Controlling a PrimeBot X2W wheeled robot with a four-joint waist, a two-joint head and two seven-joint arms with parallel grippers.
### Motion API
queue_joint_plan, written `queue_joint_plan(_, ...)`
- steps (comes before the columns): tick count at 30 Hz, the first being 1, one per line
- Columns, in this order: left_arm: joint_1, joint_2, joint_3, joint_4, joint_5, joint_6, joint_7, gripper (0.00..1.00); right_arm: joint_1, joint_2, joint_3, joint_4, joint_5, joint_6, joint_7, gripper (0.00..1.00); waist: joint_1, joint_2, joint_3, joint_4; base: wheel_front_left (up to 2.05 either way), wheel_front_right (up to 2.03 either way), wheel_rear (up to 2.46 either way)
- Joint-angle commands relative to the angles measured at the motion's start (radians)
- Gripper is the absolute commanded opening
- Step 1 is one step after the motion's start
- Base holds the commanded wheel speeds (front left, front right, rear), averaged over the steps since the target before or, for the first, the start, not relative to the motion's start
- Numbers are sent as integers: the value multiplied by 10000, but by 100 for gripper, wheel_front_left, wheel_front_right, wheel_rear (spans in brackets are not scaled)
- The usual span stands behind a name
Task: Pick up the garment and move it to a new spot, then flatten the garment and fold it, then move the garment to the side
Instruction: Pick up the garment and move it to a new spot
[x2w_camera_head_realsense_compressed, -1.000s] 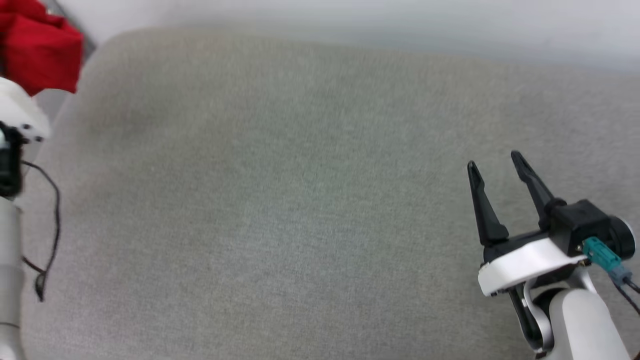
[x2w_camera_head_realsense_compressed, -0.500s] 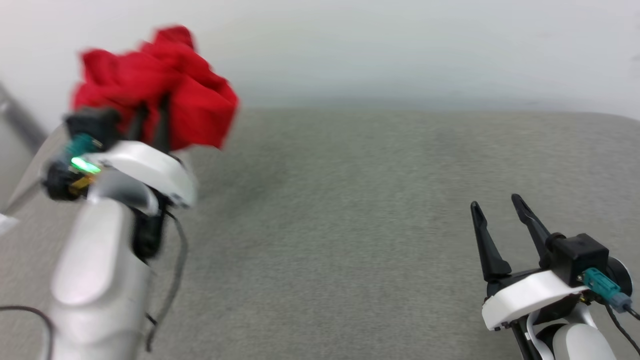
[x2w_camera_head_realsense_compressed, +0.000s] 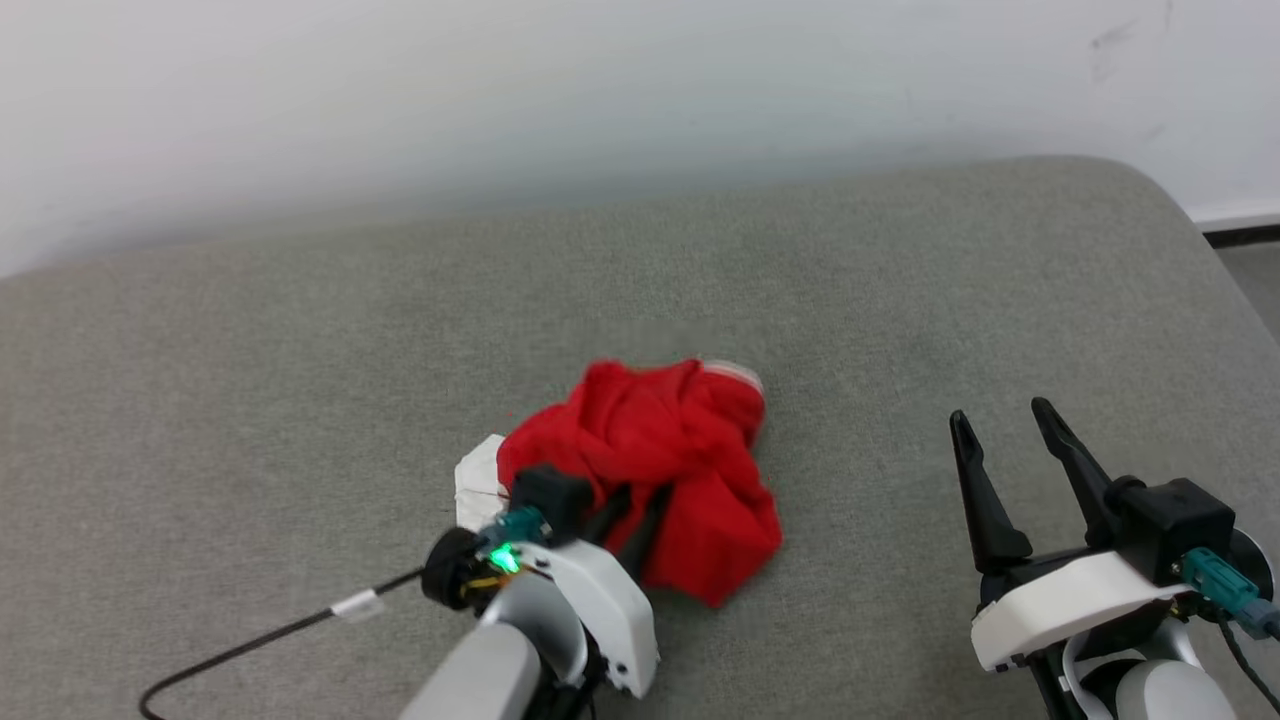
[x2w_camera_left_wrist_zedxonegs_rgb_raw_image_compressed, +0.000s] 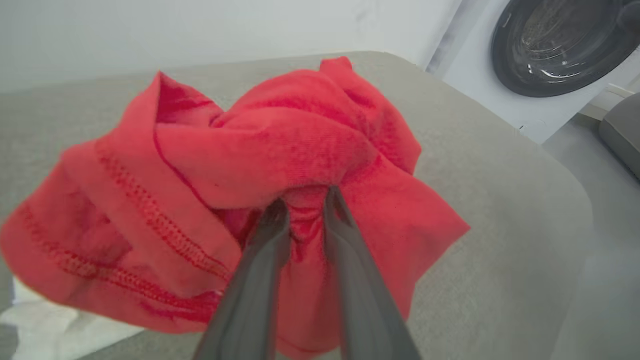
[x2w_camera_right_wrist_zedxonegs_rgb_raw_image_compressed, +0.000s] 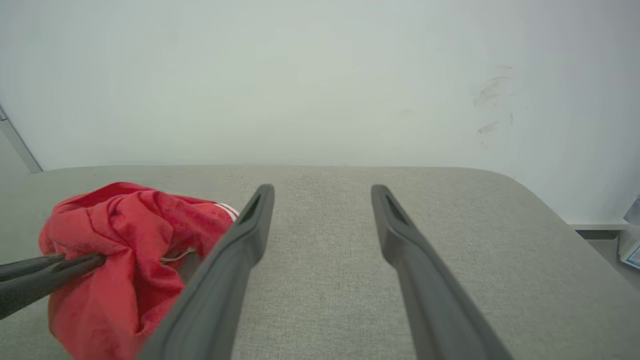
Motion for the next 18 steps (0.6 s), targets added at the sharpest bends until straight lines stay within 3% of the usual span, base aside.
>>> queue_joint_plan(1, 136, -52, -263, 110, -47, -55, 20, 0, -143, 5, 8, -23, 58, -7, -79, 100, 1, -1, 264, -146, 0, 0, 0)
queue_joint_plan(2, 185, -89, -501, 256, -76, -85, 84, 0, -192, 5, 13, -2, 85, -7, -81, 100, 1, -1, 337, -147, 0, 0, 0)
queue_joint_plan(4, 280, -113, -889, 484, -126, -111, 107, 49, -246, 7, 11, 51, 107, -7, -148, 100, 1, -1, 425, -132, 0, 0, 0)
queue_joint_plan(5, 272, -105, -1037, 571, -151, -128, 45, 100, -276, 9, 24, 100, 135, -7, -159, 100, 1, -1, 454, -116, 0, 0, 0)
queue_joint_plan(11, -234, -157, -1247, 166, 244, 101, -1678, 100, -382, 7, -25, 340, 144, -7, -260, 100, 1, -1, 246, 237, 0, 0, 0)
queue_joint_plan(18, -77, 239, -357, -822, 270, 904, -2195, 100, -117, 8, -144, 396, 61, -7, -172, 100, 1, -1, -167, 579, 0, 0, 0)
